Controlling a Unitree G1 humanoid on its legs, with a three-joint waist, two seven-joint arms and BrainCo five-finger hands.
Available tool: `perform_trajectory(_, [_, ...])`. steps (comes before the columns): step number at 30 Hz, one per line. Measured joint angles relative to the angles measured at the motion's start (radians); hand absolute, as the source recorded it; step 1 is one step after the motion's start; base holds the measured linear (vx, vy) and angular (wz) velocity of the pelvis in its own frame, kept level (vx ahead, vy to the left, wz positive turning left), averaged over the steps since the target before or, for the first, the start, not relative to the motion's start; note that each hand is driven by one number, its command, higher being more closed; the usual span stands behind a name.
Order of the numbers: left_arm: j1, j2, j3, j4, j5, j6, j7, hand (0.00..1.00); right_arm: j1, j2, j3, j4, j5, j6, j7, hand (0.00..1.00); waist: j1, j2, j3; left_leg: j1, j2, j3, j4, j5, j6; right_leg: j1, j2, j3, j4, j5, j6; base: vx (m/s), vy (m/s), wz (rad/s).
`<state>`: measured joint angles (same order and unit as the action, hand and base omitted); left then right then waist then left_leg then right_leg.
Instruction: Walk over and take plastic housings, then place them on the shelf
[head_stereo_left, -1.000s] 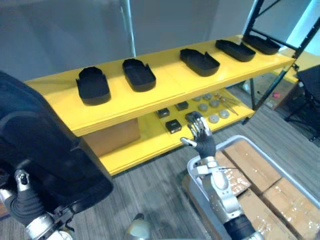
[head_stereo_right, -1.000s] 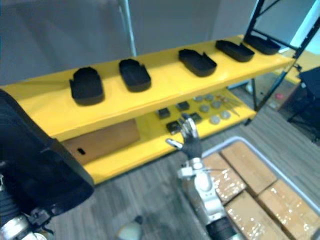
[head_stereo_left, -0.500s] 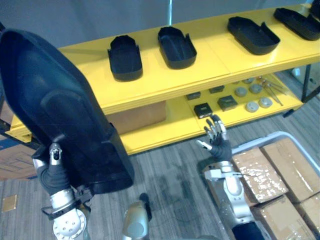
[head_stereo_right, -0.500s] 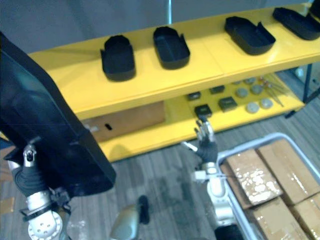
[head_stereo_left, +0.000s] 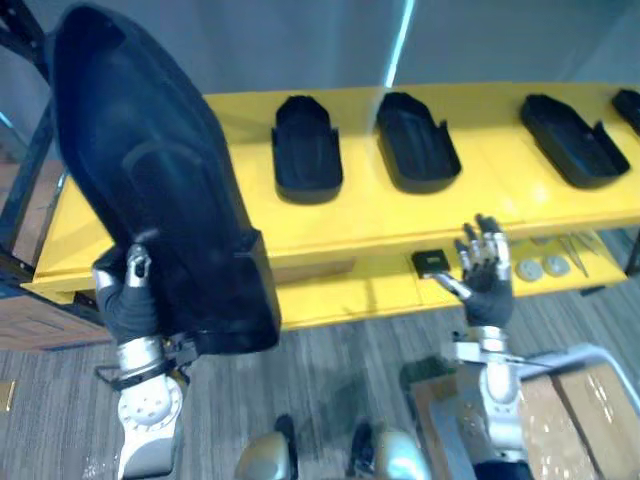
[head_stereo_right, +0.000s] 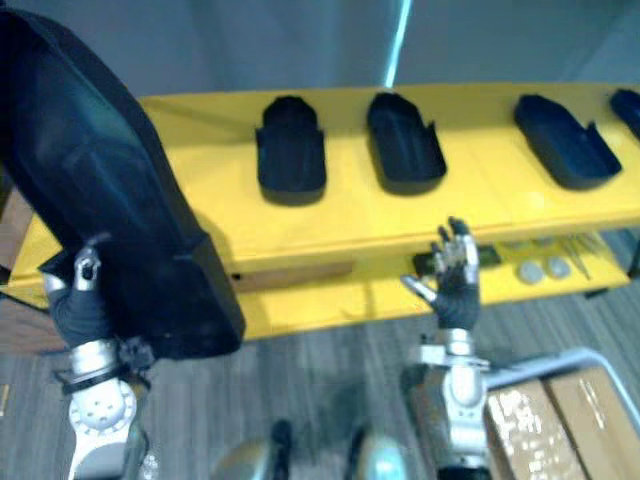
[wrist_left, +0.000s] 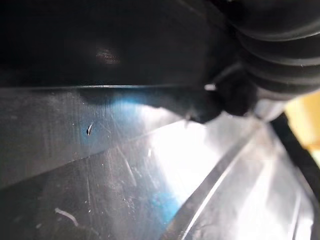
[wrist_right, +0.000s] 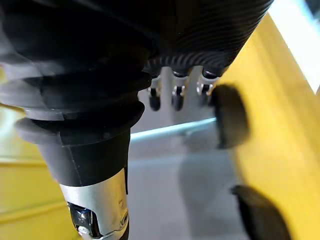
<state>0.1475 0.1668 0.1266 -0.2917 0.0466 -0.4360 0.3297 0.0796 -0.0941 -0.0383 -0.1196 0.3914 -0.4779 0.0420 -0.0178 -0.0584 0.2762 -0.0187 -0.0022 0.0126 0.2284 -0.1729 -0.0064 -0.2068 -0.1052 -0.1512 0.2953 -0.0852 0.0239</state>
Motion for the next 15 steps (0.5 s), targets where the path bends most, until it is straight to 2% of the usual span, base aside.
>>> perform_trajectory(1, [0.0, -0.018, -0.011, 0.014, 0.005, -0.002, -0.003, 1.0, -0.011, -0.016, 0.001, -0.002, -0.001, -0.002, 0.0, 0.0, 0.005, 0.008, -0.015, 0.001, -0.001, -0.038, 0.025, -0.036, -0.023, 0.006, -0.007, -0.012, -0.001, 0.075, 0.003, 0.35, -0.179, 0.83])
perform_trajectory(2, [0.012, -0.032, -0.025, 0.018, 0.003, 0.001, -0.002, 1.0, -0.031, -0.038, 0.005, 0.002, -0.005, -0.002, -0.001, 0.0, 0.019, 0.043, -0.035, 0.0, 0.034, -0.034, 0.026, -0.037, -0.025, 0.034, 0.018, -0.035, -0.036, 0.077, -0.002, 0.43, -0.204, 0.71])
perform_trajectory(3, [0.015, -0.035, -0.027, 0.019, 0.003, 0.001, -0.004, 1.0, -0.043, -0.047, 0.005, 0.002, -0.014, -0.002, -0.007, 0.0, 0.023, 0.055, -0.04, 0.001, 0.046, -0.032, 0.022, -0.037, -0.027, 0.052, 0.025, -0.049, -0.057, 0.076, -0.005, 0.39, -0.158, 0.59])
perform_trajectory(5, [0.007, -0.043, -0.03, 0.019, 0.002, 0.001, -0.018, 1.0, -0.074, -0.075, 0.007, 0.004, -0.053, 0.003, -0.046, 0.0, 0.028, 0.081, -0.05, 0.024, 0.065, -0.005, 0.008, -0.014, -0.057, 0.116, 0.033, -0.101, -0.087, 0.061, -0.028, 0.29, -0.091, 0.63])
perform_trajectory(6, [0.007, -0.047, -0.031, 0.019, 0.002, 0.001, -0.024, 1.0, -0.075, -0.078, 0.006, 0.003, -0.06, 0.003, -0.051, 0.0, 0.028, 0.085, -0.051, 0.034, 0.071, 0.018, 0.004, -0.006, -0.064, 0.134, 0.032, -0.108, -0.09, 0.06, -0.029, 0.18, -0.021, 0.77])
perform_trajectory(8, [-0.001, -0.056, -0.054, 0.017, -0.001, -0.001, -0.046, 1.0, -0.058, -0.084, -0.022, -0.022, -0.093, 0.003, -0.083, 0.0, 0.003, 0.084, -0.058, 0.037, 0.069, 0.168, 0.005, 0.048, -0.059, 0.191, -0.002, -0.166, -0.104, 0.048, -0.036, 0.12, 0.009, 1.08])
perform_trajectory(9, [-0.006, -0.056, -0.063, 0.017, -0.002, -0.003, -0.049, 1.0, -0.052, -0.087, -0.031, -0.037, -0.093, 0.002, -0.089, 0.0, -0.002, 0.084, -0.058, 0.034, 0.062, 0.192, 0.004, 0.06, -0.059, 0.196, -0.014, -0.176, -0.104, 0.042, -0.033, 0.09, 0.024, 1.06])
perform_trajectory(11, [-0.008, -0.058, -0.09, 0.017, -0.008, -0.01, -0.05, 1.0, -0.062, -0.096, -0.058, -0.049, -0.094, 0.001, -0.105, 0.0, 0.009, 0.085, -0.059, 0.006, 0.041, 0.201, 0.011, 0.079, -0.063, 0.194, -0.036, -0.18, -0.118, 0.034, -0.026, 0.05, 0.03, 0.55])
perform_trajectory(13, [-0.007, -0.059, -0.1, 0.021, -0.008, -0.01, -0.04, 1.0, -0.073, -0.097, -0.059, -0.049, -0.094, 0.0, -0.109, 0.0, 0.006, 0.08, -0.056, -0.022, 0.023, 0.184, 0.061, 0.085, -0.073, 0.212, -0.056, -0.164, -0.15, 0.032, -0.021, 0.03, 0.062, 0.2])
perform_trajectory(14, [-0.004, -0.059, -0.103, 0.021, -0.008, -0.012, -0.038, 1.0, -0.082, -0.09, -0.06, -0.047, -0.092, -0.003, -0.111, 0.0, 0.003, 0.068, -0.048, -0.051, 0.029, 0.19, 0.109, 0.039, -0.041, 0.228, -0.082, -0.126, -0.162, 0.029, 0.009, 0.02, 0.104, 0.05])
perform_trajectory(15, [-0.001, -0.059, -0.106, 0.021, -0.008, -0.014, -0.037, 1.0, -0.091, -0.086, -0.06, -0.046, -0.092, -0.006, -0.112, 0.0, 0.003, 0.068, -0.047, -0.052, 0.048, 0.19, 0.111, 0.022, -0.026, 0.227, -0.086, -0.12, -0.156, 0.024, 0.018, -0.01, 0.11, -0.29])
